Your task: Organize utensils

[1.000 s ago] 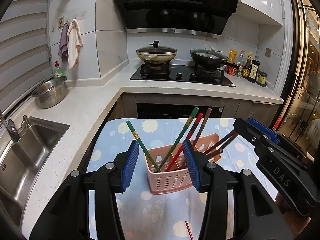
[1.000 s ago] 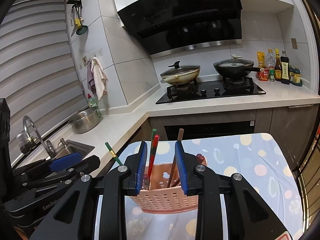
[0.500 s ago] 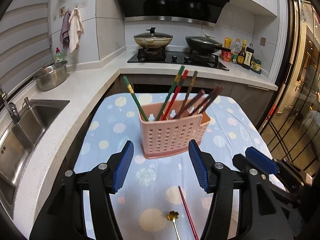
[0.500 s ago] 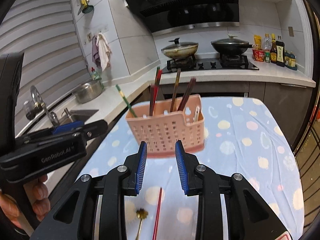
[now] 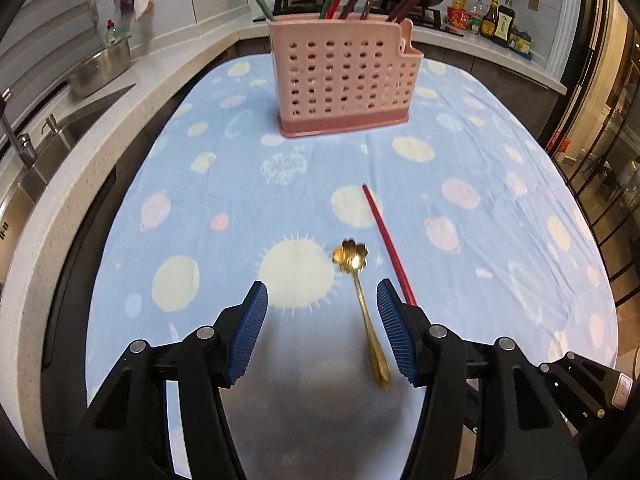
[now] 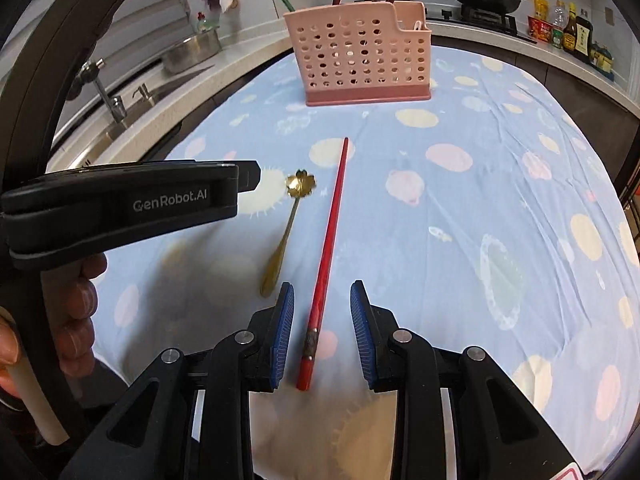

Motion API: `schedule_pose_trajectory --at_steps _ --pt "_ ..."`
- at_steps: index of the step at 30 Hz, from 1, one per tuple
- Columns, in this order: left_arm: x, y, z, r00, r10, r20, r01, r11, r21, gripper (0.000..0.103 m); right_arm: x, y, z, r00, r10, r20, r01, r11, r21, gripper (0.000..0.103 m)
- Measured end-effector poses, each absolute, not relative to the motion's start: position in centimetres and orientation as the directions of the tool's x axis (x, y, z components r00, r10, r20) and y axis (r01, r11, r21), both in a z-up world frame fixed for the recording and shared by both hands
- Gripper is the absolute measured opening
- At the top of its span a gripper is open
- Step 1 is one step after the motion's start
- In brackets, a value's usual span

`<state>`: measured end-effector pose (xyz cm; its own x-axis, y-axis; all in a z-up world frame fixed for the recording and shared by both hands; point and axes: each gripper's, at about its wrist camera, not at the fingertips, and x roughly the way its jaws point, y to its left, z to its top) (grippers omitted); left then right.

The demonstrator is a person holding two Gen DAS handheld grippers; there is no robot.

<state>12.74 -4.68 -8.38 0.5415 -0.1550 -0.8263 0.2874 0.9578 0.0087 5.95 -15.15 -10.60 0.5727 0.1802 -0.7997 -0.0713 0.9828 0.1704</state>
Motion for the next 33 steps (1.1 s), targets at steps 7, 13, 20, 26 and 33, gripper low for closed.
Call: schedule_pose_trajectory --at_steps 7,13,20,26,33 --pt "11.0 -4.0 -11.0 0.489 -0.134 -0.862 0.282 0.959 0.011 0.054 5.1 -15.2 -12.7 0.529 0.181 -0.829 -0.068 0.983 0.171 0.029" --pt "11.1 -4.6 -11.7 0.476 -0.129 -0.87 0.292 0.956 0.017 0.054 5.5 -15.5 -13.2 0.52 0.165 -0.838 -0.062 0.986 0.155 0.023" --pt "11.5 -5.6 -13.0 0.451 -0.128 -0.883 0.314 0.949 0.023 0.054 6.5 -17.1 -13.5 0.522 0.176 -0.834 -0.017 0.98 0.196 0.007" --pt "11.7 -6.1 -13.1 0.442 -0.155 -0.883 0.341 0.94 0.006 0.038 7.1 -17.5 -13.3 0.527 0.177 -0.831 0.005 0.978 0.211 0.007" --pt "12.2 -5.9 -12.8 0.408 -0.215 -0.887 0.359 0.931 -0.061 0.0 7.6 -17.7 -12.0 0.554 0.178 -0.813 0.006 0.976 0.219 0.007"
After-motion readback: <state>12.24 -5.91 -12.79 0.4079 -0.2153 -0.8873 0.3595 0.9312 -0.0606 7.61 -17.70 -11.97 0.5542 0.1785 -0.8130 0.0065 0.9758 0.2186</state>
